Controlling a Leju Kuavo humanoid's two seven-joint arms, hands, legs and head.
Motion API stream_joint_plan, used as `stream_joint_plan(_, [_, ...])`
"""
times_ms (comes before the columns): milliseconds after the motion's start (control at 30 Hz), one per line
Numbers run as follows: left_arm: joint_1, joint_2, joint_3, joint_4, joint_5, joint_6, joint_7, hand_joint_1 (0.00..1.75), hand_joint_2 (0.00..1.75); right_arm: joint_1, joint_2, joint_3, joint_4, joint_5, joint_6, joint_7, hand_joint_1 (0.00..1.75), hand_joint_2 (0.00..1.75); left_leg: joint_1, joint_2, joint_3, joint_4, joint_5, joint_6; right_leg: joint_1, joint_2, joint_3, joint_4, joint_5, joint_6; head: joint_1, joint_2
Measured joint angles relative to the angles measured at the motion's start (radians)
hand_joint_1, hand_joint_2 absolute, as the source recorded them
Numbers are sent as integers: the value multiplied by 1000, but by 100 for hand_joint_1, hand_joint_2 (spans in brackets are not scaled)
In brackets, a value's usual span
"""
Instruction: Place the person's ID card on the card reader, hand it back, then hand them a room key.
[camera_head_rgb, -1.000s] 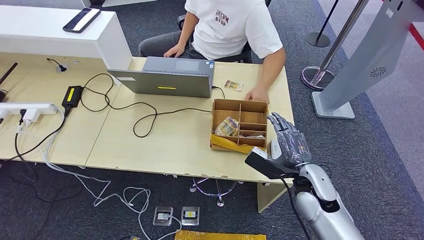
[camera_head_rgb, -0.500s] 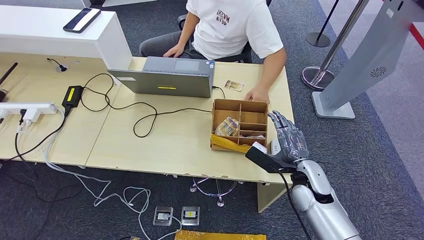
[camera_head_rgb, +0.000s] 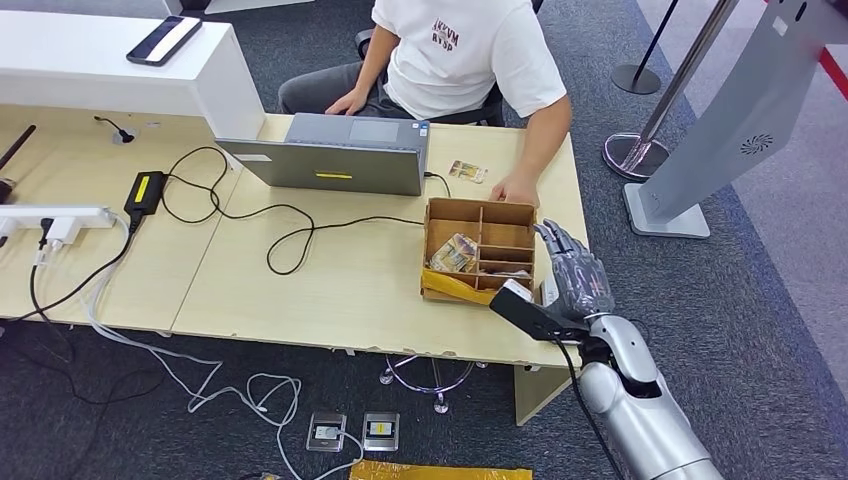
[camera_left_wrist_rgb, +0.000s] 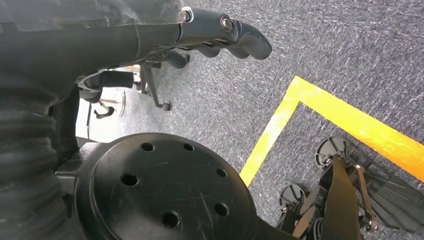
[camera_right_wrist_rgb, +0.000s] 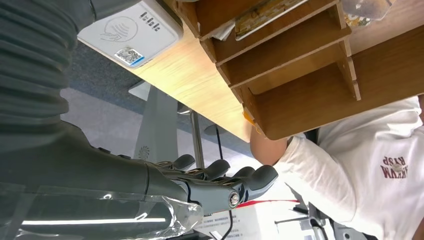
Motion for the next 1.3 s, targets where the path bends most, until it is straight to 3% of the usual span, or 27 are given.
stream_joint_plan(467, [-1,-1,0,5,-8,0,11,0,0,-24,16,2,59,-5,-5,-22,0,175,0,0,0,0,0,0,0,0,0,0,0,0,0,0])
stream_joint_plan(867, [-5,-27,0,34,-15,0,11,0,0,-55,60,5,119,-26,-20,-70,0,175,0,0,0,0,0,0,0,0,0,0,0,0,0,0])
stream_joint_plan(1300, [-9,-40,0,47,-24,0,11,0,0,-44,119,15,147,-29,-32,-62,0,175,0,0,0,0,0,0,0,0,0,0,0,0,0,0])
